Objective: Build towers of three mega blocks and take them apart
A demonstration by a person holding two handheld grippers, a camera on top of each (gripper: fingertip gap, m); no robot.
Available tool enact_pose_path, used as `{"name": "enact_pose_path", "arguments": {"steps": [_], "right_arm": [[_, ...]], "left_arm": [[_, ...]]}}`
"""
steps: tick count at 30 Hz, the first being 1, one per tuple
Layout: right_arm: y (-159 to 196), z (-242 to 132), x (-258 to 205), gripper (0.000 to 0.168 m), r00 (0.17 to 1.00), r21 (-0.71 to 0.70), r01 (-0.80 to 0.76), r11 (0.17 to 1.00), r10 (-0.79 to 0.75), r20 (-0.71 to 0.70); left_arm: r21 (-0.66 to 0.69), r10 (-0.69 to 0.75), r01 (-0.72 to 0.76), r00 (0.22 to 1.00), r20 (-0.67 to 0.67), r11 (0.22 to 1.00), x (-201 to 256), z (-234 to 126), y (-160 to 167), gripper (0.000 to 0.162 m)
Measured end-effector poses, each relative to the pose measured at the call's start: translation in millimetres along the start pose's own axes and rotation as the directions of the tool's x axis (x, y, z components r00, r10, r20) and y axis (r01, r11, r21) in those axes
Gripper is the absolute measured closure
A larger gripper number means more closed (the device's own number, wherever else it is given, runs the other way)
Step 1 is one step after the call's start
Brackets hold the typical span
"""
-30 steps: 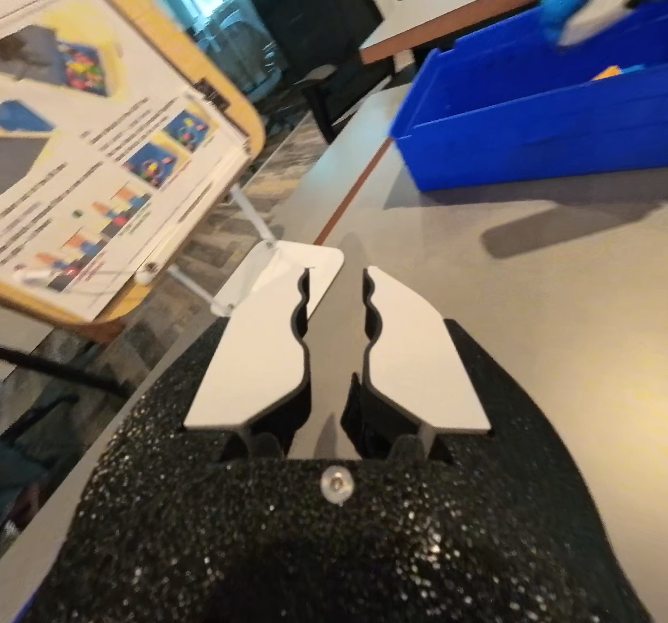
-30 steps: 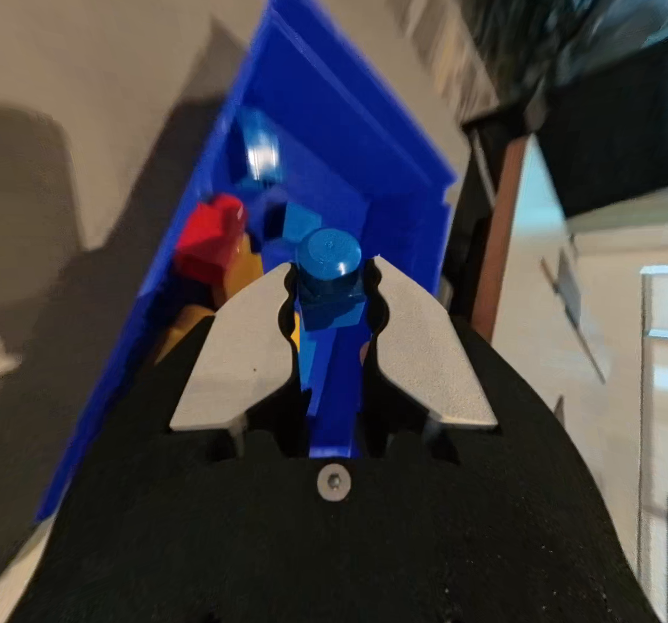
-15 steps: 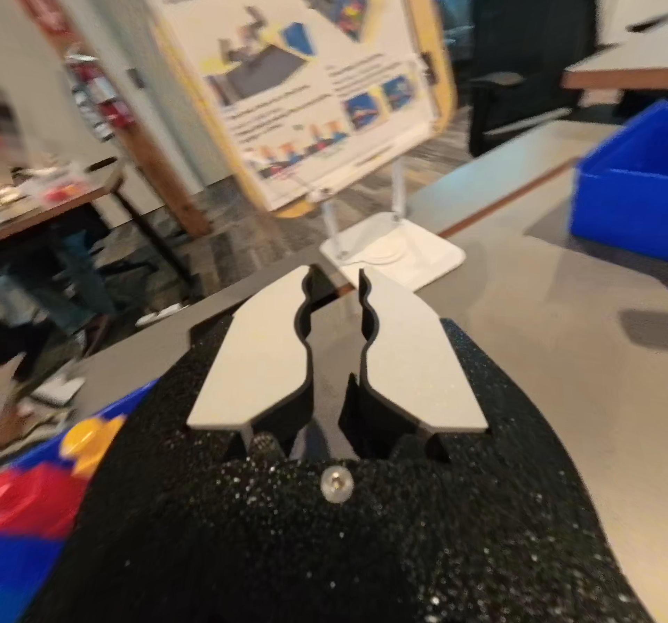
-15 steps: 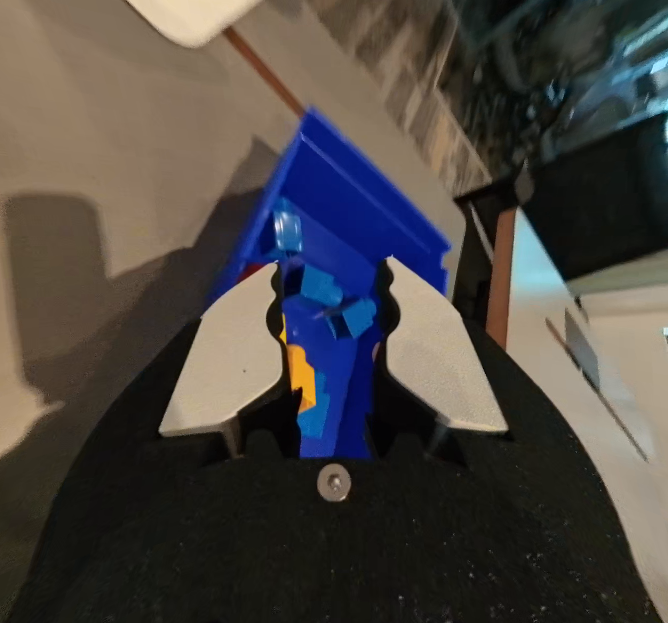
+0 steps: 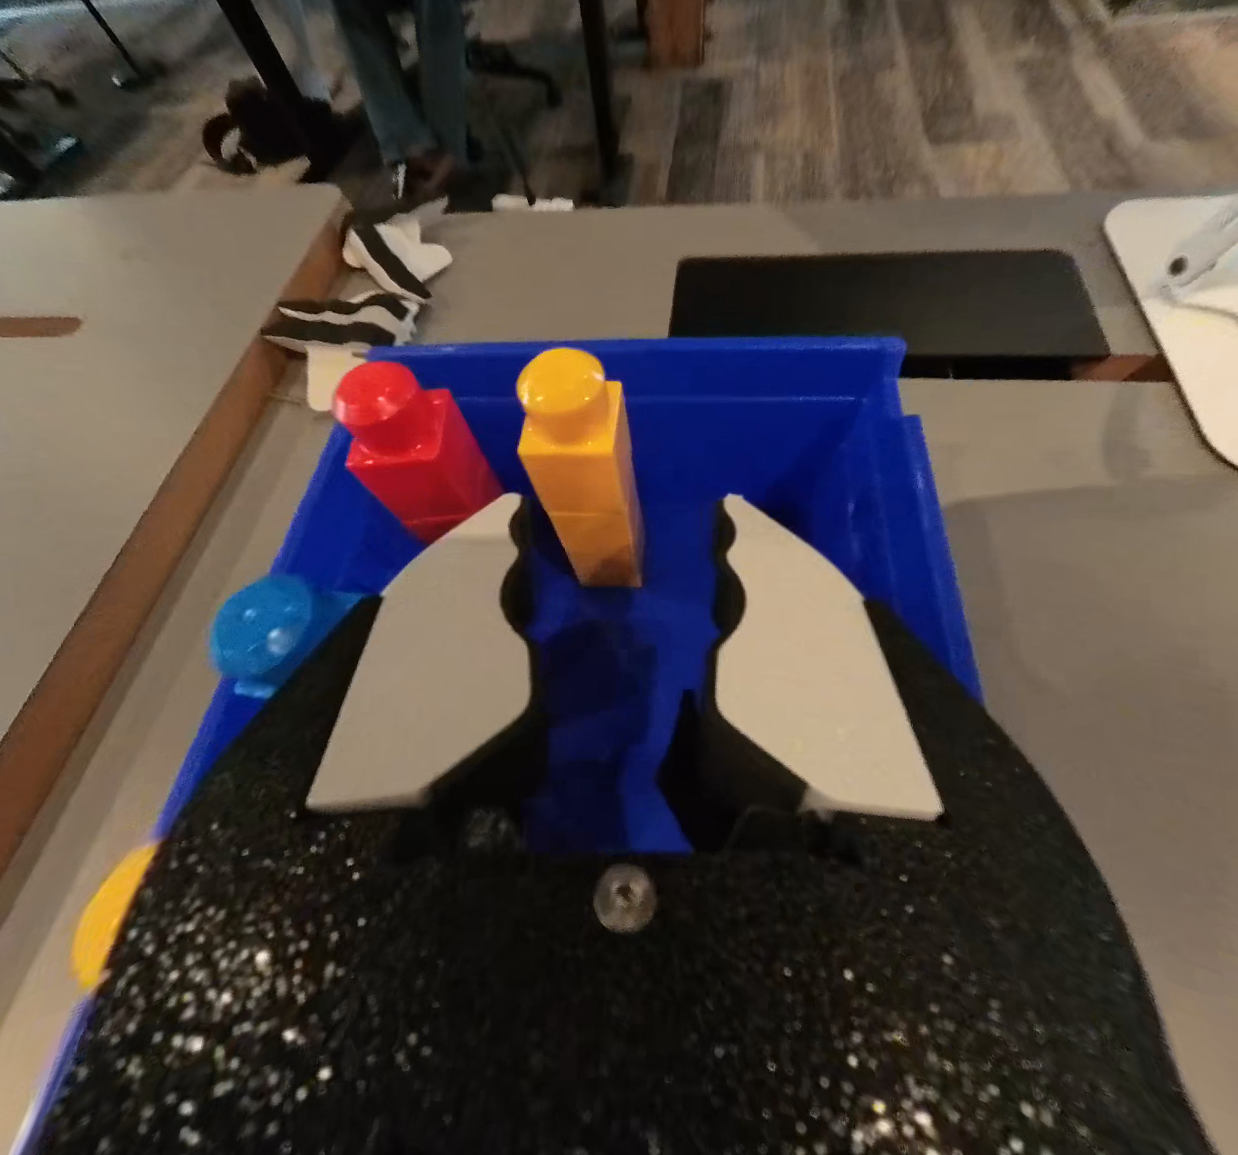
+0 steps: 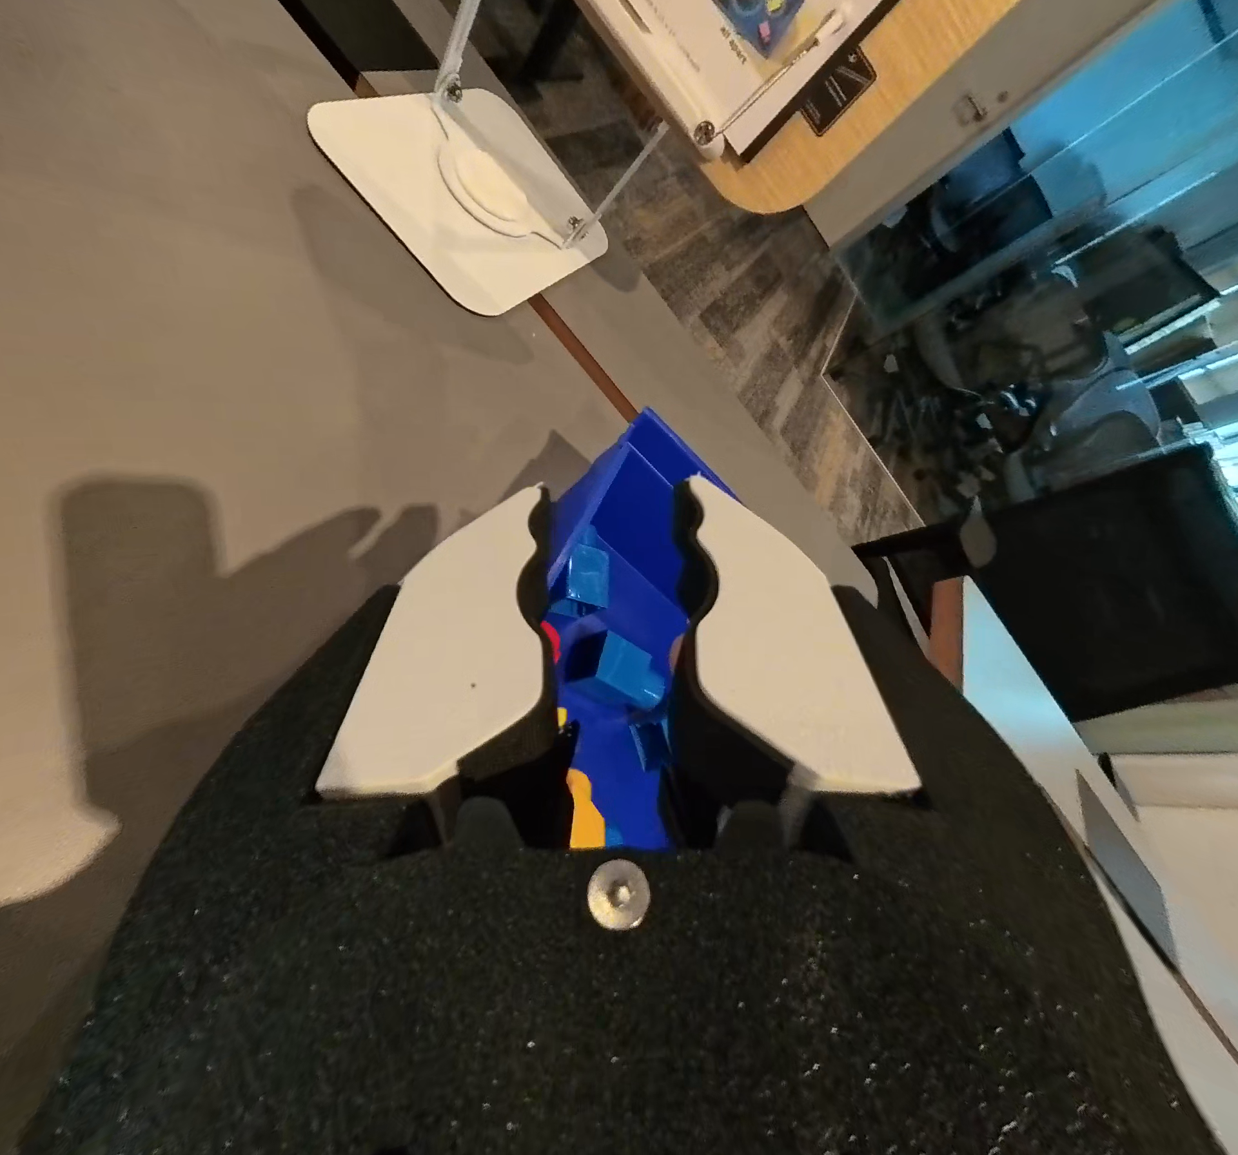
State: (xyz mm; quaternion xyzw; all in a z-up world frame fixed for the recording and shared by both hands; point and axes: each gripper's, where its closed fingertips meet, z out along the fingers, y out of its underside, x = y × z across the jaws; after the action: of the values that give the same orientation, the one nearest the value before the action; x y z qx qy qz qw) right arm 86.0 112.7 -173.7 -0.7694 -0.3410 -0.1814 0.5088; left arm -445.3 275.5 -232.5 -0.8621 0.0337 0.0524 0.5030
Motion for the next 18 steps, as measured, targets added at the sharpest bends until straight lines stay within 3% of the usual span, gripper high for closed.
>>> {"name": "enact_pose_path", "arguments": {"steps": [6,10,15,18], "right_arm": [[-2,2,-3,0.137,0.999,0.041,-0.025,0.999,0.023,0.034],[-5,0,-2,0.138,0.999,0.071,-0.035,0.997,0.033,0.038],[-23,-2,-7,0.139,0.998,0.147,-0.025,0.989,0.017,0.054],[-48,-5,-15,0.140,0.997,0.257,-0.022,0.966,0.002,0.078]], "left_arm": [[-0.086,0.051,-0.043,0.995,0.088,0.995,-6,33,7,0.099],[-0.143,0.039,-0.030,0.997,0.065,0.989,-9,52,17,0.098],[-0.143,0.087,-0.082,0.996,0.025,0.986,-10,67,17,0.121],[-0.114,0.173,-0.172,0.985,0.001,0.978,-5,58,5,0.124]]}}
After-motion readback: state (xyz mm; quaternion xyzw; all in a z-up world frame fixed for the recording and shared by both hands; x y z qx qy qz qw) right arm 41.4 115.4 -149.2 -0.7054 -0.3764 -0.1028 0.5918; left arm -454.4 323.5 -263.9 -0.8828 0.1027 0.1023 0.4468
